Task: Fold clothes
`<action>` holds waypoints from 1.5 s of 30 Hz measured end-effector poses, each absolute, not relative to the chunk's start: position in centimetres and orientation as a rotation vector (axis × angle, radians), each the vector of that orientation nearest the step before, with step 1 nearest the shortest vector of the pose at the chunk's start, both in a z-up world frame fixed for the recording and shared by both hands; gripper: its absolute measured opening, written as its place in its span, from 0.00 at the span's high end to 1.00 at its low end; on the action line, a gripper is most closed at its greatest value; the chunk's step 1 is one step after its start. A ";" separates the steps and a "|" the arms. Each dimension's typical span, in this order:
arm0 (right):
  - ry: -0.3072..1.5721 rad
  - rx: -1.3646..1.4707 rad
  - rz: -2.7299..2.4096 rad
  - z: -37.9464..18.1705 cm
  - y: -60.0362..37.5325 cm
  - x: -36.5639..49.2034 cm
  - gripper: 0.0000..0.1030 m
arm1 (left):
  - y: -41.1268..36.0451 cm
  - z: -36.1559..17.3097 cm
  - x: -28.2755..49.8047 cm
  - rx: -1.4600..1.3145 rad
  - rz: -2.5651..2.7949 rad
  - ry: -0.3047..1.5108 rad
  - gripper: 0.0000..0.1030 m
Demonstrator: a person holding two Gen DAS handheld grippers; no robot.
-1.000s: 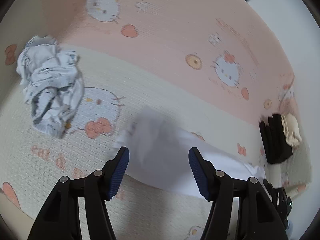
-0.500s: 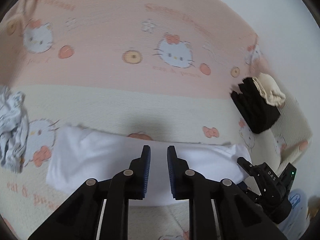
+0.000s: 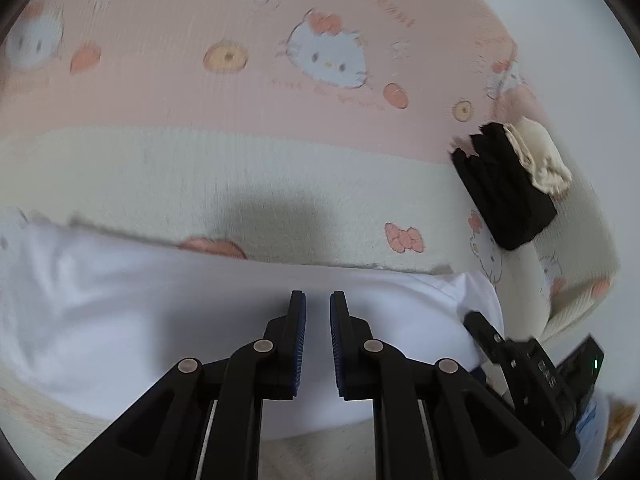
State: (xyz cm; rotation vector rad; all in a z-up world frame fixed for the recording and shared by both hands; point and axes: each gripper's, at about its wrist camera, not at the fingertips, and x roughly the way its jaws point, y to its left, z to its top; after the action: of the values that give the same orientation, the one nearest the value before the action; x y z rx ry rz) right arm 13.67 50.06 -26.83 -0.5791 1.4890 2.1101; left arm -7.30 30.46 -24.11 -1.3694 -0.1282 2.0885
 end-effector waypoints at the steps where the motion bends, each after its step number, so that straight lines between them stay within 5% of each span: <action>1: 1.492 -0.578 2.110 -26.9 50.1 13.6 0.52 | 30.5 -25.5 -7.6 -1.417 2.076 -0.144 0.90; 6: 1.505 -0.569 2.113 -26.8 50.4 13.4 0.66 | 29.5 -27.6 -6.5 -1.323 2.107 -0.174 0.92; 17: 1.364 -0.561 2.322 -21.8 48.9 11.4 0.76 | 28.9 -27.6 -6.4 -1.355 2.078 -0.222 0.92; 27: 1.155 -0.590 2.536 -17.6 44.9 8.9 0.77 | 24.6 -29.9 -8.7 -1.570 1.787 -0.761 0.91; 31: 0.998 -0.639 2.615 -16.4 42.5 7.8 0.77 | 22.6 -28.2 -8.8 -1.573 1.730 -0.866 0.82; 35: 0.876 -0.689 2.697 -15.4 39.9 6.5 0.77 | 20.3 -25.6 -8.2 -1.489 1.748 -0.915 0.42; 45: 0.528 -0.871 2.824 -15.6 33.6 2.9 0.77 | 15.6 -23.0 -8.5 -1.380 1.768 -0.932 0.41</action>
State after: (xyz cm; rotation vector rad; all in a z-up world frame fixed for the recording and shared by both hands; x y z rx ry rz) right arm 2.89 33.59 -15.58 -0.8706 0.5283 2.8243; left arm -8.52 15.64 -23.00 -1.3805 -0.9318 1.7679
